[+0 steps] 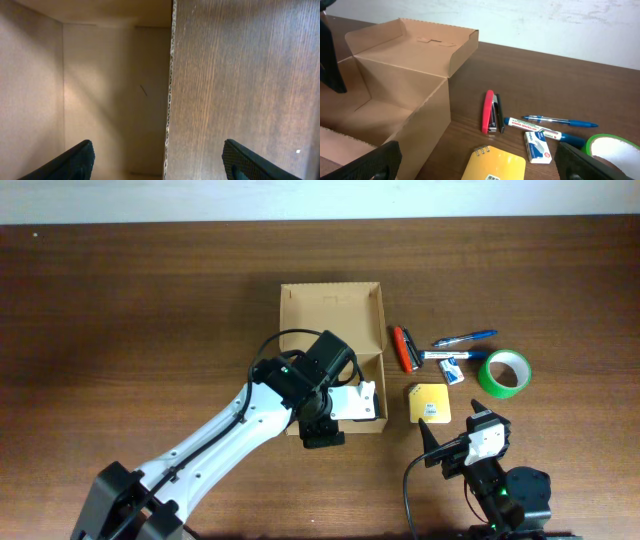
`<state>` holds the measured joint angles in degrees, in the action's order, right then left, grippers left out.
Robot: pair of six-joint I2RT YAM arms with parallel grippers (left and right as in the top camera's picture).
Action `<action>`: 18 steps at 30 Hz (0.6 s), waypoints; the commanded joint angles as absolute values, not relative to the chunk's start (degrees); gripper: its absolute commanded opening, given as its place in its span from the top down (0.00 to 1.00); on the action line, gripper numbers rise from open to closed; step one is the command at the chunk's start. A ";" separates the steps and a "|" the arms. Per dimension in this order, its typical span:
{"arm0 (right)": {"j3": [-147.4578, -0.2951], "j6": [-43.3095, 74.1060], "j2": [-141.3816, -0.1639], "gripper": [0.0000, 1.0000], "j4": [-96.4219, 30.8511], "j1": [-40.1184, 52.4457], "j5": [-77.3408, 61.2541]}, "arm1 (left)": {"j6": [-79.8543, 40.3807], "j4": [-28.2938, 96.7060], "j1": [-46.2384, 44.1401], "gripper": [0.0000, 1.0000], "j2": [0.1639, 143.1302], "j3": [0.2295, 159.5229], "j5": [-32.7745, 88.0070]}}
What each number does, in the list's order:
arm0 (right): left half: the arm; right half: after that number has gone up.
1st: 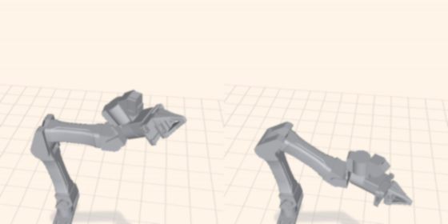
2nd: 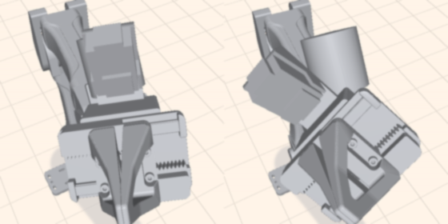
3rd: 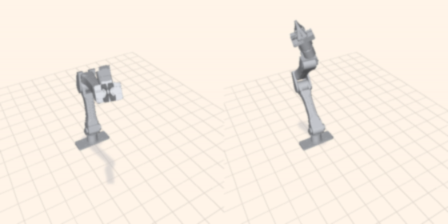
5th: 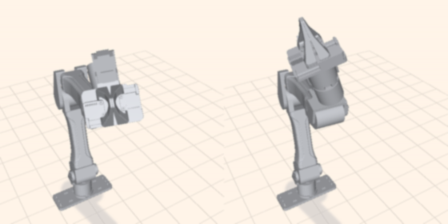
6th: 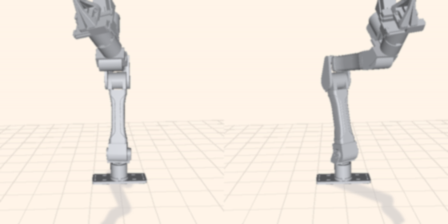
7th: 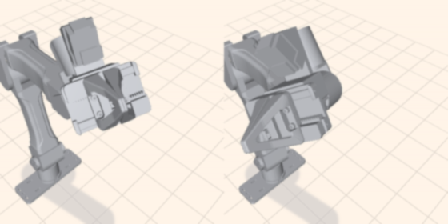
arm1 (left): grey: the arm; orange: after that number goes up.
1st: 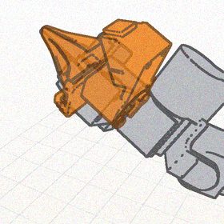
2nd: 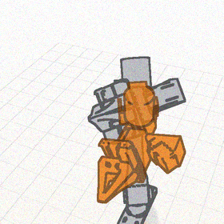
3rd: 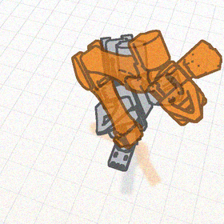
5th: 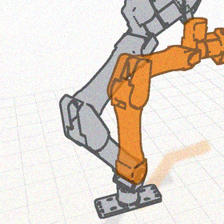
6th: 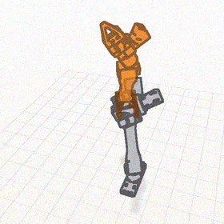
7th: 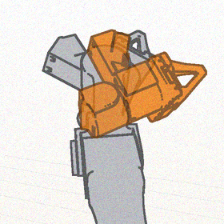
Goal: Pack container
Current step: 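Drag the cardboard box right toward the table center with the left gripper, then release the box and pull the left gripper back toward its base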
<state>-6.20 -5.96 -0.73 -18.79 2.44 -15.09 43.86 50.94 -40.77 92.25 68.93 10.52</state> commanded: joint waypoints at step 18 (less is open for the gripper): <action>-5.74 -5.56 -0.21 0.01 -18.61 2.59 -14.81 | 38.13 57.80 -40.88 0.01 64.05 74.00 14.17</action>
